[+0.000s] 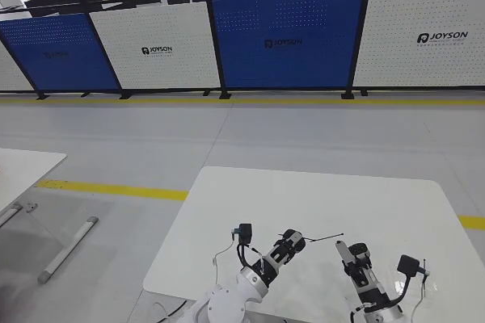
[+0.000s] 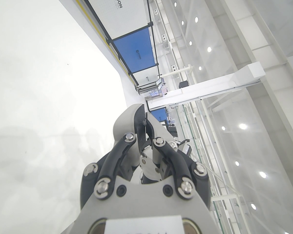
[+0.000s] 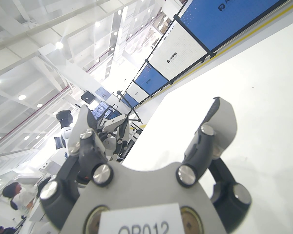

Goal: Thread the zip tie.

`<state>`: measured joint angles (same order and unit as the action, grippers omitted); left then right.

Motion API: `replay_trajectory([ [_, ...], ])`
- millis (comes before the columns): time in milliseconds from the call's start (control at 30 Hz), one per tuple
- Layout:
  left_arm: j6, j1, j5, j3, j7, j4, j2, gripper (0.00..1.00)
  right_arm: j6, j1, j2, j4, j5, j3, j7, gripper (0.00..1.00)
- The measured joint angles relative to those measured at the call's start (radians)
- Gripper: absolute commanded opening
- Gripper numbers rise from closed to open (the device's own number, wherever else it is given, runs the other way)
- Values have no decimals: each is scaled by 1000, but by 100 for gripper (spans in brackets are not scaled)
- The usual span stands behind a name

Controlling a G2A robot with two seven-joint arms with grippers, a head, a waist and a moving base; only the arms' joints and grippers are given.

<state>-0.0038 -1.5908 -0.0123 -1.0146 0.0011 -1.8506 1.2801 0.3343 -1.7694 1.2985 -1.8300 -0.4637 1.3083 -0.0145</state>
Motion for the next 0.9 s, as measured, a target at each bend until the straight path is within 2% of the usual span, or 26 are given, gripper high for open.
replay_trajectory([
  [367, 0, 0, 0, 0, 0, 0, 0, 0, 1, 2, 0, 0, -7, 1, -2, 100],
  [600, 0, 0, 0, 0, 0, 0, 0, 0, 6, 19, -11, 2, -83, 13, -13, 100],
  [767, 0, 0, 0, 0, 0, 0, 0, 0, 1, 50, -23, 44, -154, 22, 5, 100],
  [900, 0, 0, 0, 0, 0, 0, 0, 0, -12, 59, -23, 56, -161, 20, 17, 100],
])
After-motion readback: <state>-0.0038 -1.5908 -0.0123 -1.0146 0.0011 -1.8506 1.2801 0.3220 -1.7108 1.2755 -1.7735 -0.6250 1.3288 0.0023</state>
